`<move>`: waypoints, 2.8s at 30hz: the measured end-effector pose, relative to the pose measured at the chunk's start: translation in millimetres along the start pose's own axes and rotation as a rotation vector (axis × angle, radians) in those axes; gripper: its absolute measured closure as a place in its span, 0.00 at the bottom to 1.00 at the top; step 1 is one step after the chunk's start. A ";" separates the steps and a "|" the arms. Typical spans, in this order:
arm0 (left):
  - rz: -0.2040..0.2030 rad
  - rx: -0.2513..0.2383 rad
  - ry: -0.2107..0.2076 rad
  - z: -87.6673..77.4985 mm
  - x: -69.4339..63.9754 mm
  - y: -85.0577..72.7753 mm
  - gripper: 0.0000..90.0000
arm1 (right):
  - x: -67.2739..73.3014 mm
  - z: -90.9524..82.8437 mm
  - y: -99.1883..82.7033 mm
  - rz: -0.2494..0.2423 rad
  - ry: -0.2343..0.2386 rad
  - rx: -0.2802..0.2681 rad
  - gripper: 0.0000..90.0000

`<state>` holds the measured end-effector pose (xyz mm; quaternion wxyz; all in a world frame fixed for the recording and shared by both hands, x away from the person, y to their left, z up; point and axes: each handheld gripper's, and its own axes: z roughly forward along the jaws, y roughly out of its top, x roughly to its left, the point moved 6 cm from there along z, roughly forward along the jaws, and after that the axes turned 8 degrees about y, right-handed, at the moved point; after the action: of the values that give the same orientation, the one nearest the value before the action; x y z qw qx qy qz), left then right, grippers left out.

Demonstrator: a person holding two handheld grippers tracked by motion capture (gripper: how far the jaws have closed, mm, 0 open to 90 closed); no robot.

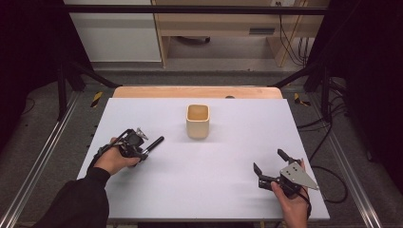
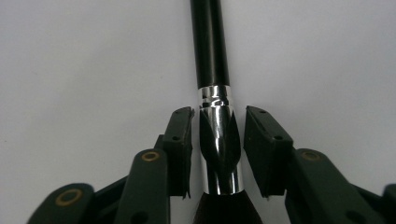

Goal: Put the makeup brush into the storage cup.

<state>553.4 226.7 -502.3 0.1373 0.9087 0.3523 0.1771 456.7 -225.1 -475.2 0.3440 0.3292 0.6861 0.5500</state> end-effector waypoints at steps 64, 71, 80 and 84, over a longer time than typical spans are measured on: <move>0.249 -0.111 -0.059 -35.8 -55.3 38.9 0.79 | 9.2 4.8 -0.9 -0.039 0.019 0.027 0.04; 0.267 -0.110 -0.070 -36.0 -62.5 44.5 0.79 | 9.9 5.3 -1.0 -0.044 0.022 0.030 0.04; 0.289 -0.121 -0.067 -41.8 -67.8 51.5 0.79 | 13.4 7.1 0.5 -0.064 0.023 0.040 0.04; 0.302 -0.121 -0.072 -43.4 -70.3 55.5 0.79 | 22.3 15.0 6.1 -0.103 0.024 0.062 0.04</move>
<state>519.6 144.1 -458.3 0.1763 0.9471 0.1954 0.1838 457.4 -197.6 -474.0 0.3531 0.2975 0.7230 0.5140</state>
